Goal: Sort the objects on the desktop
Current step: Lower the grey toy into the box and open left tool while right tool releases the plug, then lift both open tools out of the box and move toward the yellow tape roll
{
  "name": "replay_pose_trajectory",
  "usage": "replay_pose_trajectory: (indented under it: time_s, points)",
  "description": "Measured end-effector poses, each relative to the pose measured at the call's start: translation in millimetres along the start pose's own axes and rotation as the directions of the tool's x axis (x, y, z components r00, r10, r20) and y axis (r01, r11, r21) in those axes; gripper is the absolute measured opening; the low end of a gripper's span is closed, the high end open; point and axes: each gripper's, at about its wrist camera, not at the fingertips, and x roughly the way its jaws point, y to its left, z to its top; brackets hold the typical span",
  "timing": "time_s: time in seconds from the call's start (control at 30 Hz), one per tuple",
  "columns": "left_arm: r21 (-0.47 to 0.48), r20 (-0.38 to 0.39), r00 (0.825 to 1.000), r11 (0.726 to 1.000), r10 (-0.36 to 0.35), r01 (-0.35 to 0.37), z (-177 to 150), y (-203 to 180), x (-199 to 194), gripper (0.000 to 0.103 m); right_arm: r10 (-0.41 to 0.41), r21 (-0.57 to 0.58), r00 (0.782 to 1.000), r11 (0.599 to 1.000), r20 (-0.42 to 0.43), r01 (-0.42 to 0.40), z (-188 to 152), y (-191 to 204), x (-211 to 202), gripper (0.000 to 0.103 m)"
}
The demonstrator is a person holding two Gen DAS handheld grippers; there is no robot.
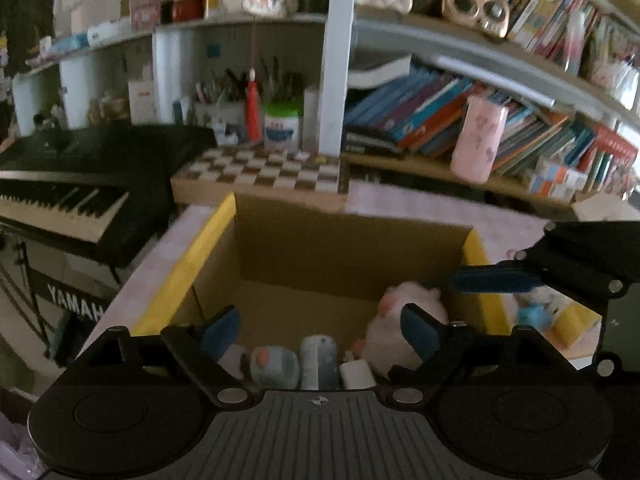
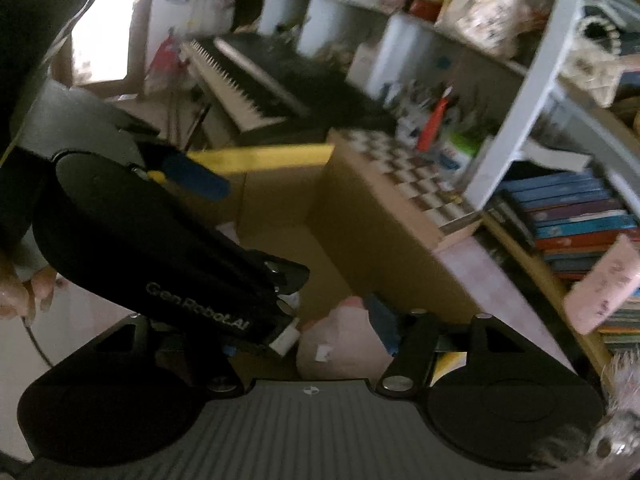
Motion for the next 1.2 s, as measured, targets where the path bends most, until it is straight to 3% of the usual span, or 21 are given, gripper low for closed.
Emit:
replay_pose_trajectory:
  time_s: [0.23,0.5,0.8,1.2]
  points:
    - [-0.002,0.088,0.996,1.0,-0.015,0.015,-5,2,-36,0.093,-0.088,0.092,0.994,0.992,0.07,0.082,-3,7,-37,0.063]
    - [-0.002,0.171,0.985,1.0,-0.011,0.011,-20,13,-75,0.093,-0.234,0.224,0.966,0.953,0.113,0.204,-18,23,-78,0.066]
    - [0.056,0.22,0.973,0.997,-0.065,0.054,-41,11,-119,0.094,-0.361,0.391,0.929,0.869,0.082,0.304,-50,49,-127,0.066]
    - [0.122,0.219,0.964,0.984,-0.154,0.13,-78,-12,-159,0.095,-0.493,0.531,0.87,0.736,-0.005,0.42,-101,88,-182,0.069]
